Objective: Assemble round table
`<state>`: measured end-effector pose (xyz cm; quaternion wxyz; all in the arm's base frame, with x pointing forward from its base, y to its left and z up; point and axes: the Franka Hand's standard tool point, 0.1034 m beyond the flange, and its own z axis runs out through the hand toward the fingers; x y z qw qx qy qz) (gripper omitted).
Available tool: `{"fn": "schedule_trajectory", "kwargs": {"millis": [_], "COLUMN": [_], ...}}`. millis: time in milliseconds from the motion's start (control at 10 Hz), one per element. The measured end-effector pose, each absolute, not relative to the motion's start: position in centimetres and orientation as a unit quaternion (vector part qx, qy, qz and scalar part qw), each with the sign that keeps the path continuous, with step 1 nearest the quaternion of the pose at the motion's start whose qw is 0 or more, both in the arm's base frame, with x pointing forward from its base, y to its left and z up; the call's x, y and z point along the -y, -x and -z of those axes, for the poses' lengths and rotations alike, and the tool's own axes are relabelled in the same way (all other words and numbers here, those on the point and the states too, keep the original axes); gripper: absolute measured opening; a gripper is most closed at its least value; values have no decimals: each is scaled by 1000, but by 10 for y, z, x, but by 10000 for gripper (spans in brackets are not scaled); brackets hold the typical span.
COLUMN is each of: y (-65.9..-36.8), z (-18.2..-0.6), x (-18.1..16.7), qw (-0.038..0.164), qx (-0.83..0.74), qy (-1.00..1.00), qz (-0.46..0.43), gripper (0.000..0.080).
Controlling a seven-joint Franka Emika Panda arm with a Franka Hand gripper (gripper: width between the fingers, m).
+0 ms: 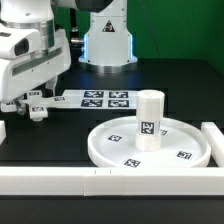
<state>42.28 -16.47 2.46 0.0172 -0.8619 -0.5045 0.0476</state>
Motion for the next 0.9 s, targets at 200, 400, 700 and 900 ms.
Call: {"fn": "schedule_trajectory", "kwargs": {"millis": [200, 400, 700, 900], "y": [-423, -423, -424, -434], "z": [-24, -24, -26, -47], "x": [165, 165, 162, 136], "qw": [17, 17, 18, 25], "qx": [504, 504, 507, 488], "qy": [862, 862, 860, 870], "qz": [-48, -48, -48, -57], "gripper": [523, 444, 444, 444]}}
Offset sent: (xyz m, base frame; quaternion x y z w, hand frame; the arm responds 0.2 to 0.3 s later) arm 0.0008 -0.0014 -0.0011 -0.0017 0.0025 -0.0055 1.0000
